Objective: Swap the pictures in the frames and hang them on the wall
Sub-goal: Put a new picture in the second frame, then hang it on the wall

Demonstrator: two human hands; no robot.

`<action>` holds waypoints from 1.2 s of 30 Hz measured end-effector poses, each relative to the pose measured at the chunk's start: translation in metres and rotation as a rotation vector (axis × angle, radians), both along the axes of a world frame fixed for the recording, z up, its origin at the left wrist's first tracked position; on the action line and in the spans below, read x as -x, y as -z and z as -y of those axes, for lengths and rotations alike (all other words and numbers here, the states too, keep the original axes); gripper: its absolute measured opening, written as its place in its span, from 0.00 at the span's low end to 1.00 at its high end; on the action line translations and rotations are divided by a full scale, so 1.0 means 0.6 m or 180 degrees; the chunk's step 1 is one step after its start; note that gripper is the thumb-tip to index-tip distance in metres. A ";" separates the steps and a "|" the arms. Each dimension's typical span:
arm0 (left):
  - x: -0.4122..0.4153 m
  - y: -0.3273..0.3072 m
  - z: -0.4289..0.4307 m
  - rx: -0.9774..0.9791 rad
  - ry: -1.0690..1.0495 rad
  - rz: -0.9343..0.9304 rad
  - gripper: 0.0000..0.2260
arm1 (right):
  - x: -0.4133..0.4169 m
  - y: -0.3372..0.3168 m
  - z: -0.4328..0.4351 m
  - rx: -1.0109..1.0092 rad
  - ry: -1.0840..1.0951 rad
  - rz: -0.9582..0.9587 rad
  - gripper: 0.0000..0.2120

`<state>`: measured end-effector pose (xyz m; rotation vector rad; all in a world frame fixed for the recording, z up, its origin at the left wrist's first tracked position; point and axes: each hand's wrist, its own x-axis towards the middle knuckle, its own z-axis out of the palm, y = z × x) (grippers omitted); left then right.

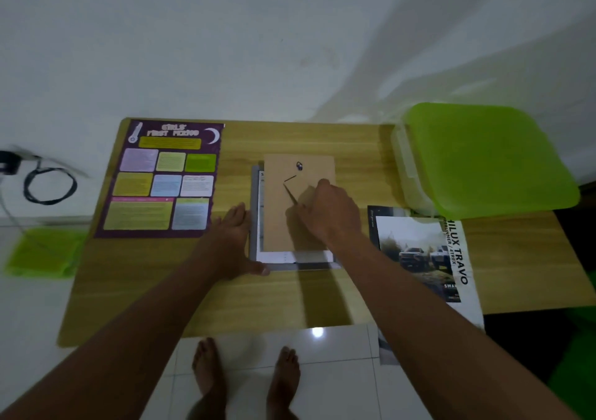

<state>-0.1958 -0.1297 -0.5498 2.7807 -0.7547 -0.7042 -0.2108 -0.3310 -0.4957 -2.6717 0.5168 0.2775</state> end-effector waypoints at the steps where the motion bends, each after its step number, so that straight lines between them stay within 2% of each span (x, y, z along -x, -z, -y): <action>1: 0.000 0.003 -0.001 0.0020 -0.0004 0.0012 0.59 | 0.005 0.005 -0.004 0.0031 -0.0005 0.0003 0.20; 8: -0.011 0.012 0.005 -0.0177 0.0131 0.0004 0.60 | 0.022 0.025 -0.011 0.0120 -0.0034 -0.0194 0.20; 17: -0.009 0.010 0.006 -0.0192 0.0151 0.0003 0.57 | 0.035 0.072 -0.022 0.0182 -0.0253 0.0134 0.15; 25: -0.007 0.010 0.003 -0.0154 0.0167 0.0093 0.57 | 0.036 0.102 -0.024 0.0443 -0.0745 0.0246 0.23; 32: -0.008 0.016 0.001 -0.0146 0.0176 0.0174 0.57 | 0.017 0.085 -0.022 0.0500 -0.1206 -0.0122 0.29; 36: -0.011 0.013 0.006 -0.0092 0.0243 0.0296 0.57 | -0.011 0.050 -0.024 0.0261 -0.0865 0.0102 0.22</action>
